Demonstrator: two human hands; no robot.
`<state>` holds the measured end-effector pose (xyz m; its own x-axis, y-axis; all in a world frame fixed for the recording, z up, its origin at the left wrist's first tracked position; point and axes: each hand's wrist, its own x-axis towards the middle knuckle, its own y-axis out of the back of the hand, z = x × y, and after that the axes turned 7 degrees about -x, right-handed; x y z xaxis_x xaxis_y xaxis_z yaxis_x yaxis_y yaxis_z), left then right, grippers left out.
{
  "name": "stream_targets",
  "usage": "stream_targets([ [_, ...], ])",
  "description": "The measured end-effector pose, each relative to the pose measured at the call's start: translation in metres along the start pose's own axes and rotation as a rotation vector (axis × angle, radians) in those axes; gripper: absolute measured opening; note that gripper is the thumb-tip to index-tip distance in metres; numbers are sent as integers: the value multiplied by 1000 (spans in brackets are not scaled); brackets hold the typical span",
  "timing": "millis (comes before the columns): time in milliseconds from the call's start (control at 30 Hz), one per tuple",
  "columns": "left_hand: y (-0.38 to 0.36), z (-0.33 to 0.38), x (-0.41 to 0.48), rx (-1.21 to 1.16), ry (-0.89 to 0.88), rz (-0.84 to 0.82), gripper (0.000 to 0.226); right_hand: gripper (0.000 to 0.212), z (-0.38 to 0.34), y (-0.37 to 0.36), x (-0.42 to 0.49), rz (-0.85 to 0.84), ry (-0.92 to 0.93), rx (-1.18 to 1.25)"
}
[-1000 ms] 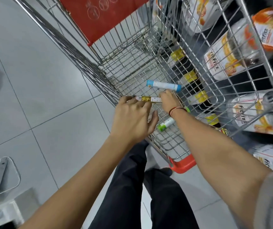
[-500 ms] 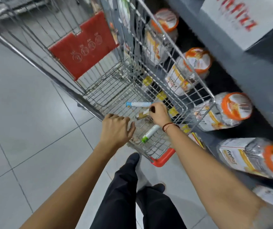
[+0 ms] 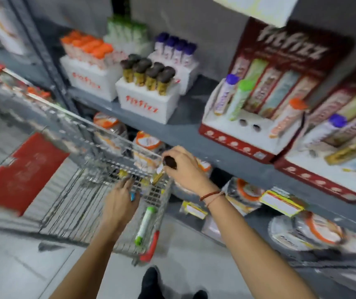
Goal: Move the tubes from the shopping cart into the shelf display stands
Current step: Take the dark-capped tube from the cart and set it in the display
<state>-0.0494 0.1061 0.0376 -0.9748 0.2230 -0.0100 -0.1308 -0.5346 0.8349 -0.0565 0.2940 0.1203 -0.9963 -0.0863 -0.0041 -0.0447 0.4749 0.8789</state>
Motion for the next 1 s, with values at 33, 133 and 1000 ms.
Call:
stream_targets([
  [33,1,15,8,-30,-64,54,36,31,1,18,-7,26,-4,-10],
  [133,0,63,30,-109,-278,184,33,35,12,74,-34,131,-44,-36],
  [1000,-81,182,66,133,-753,-191,57,40,103,215,-130,340,-322,-196],
])
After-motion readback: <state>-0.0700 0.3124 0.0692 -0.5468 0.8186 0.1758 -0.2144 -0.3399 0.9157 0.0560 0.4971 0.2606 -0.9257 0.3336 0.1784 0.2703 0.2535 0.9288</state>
